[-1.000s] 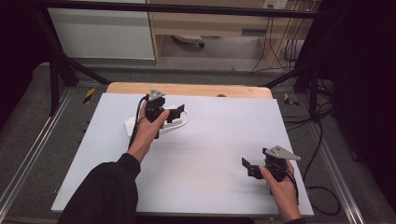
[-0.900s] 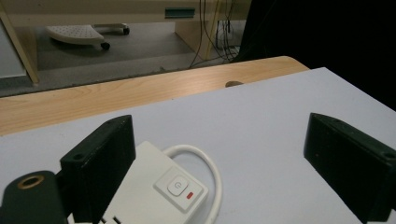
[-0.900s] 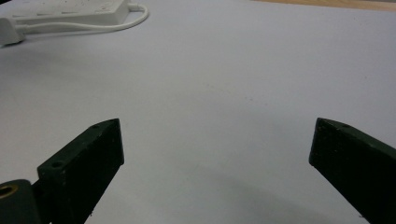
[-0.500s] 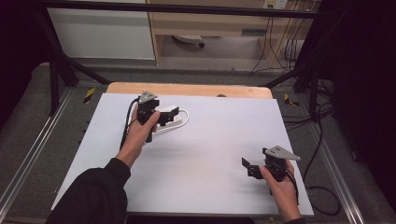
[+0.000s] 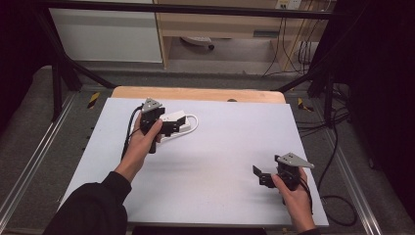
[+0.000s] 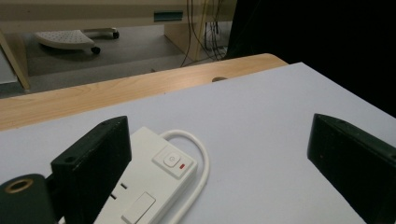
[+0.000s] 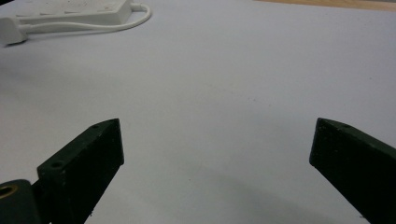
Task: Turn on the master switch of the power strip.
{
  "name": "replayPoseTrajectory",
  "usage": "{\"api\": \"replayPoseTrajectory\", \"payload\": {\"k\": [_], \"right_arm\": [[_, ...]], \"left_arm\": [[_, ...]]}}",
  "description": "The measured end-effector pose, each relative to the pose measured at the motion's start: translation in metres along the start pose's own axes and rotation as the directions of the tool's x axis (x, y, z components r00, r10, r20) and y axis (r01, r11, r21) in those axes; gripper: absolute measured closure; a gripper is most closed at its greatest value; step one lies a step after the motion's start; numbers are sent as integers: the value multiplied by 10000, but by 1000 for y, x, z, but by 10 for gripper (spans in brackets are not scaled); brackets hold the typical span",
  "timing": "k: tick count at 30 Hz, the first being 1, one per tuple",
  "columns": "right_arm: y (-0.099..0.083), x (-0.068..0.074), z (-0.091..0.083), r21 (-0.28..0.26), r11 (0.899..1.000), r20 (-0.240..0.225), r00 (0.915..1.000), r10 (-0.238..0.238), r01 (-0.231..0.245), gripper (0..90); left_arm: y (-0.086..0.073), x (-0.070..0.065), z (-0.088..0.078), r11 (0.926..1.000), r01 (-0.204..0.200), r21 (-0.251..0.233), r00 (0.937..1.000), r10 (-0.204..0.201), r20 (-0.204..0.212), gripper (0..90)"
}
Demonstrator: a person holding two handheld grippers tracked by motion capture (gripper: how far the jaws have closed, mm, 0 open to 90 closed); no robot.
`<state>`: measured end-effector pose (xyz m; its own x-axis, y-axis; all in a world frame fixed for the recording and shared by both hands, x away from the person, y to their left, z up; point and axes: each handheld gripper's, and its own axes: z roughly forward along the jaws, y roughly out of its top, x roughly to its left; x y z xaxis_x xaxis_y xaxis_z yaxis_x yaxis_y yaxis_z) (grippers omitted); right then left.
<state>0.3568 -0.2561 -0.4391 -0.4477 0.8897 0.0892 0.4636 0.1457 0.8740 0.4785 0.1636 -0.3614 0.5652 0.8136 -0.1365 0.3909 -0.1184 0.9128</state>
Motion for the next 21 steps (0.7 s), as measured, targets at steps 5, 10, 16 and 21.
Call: {"api": "replayPoseTrajectory", "payload": {"k": [5,10,16,21], "right_arm": [[0,1,-1,20,9999,-38,9999,101,-101,36],[1,2,-3,-99,9998,108,9998,170,-169,37],[1,1,-3,-141,9998,162,9998,134,-132,36],[0,0,-2,-75,9999,110,9999,106,-105,36]], "left_arm": [[-5,0,-11,9999,37,153,9999,-35,-146,63],[-11,-5,-29,9989,402,235,9983,-391,-433,63],[-13,-4,-57,9993,367,98,9989,-364,-289,66],[-18,2,-80,9995,305,41,9992,-303,-277,73]]}}
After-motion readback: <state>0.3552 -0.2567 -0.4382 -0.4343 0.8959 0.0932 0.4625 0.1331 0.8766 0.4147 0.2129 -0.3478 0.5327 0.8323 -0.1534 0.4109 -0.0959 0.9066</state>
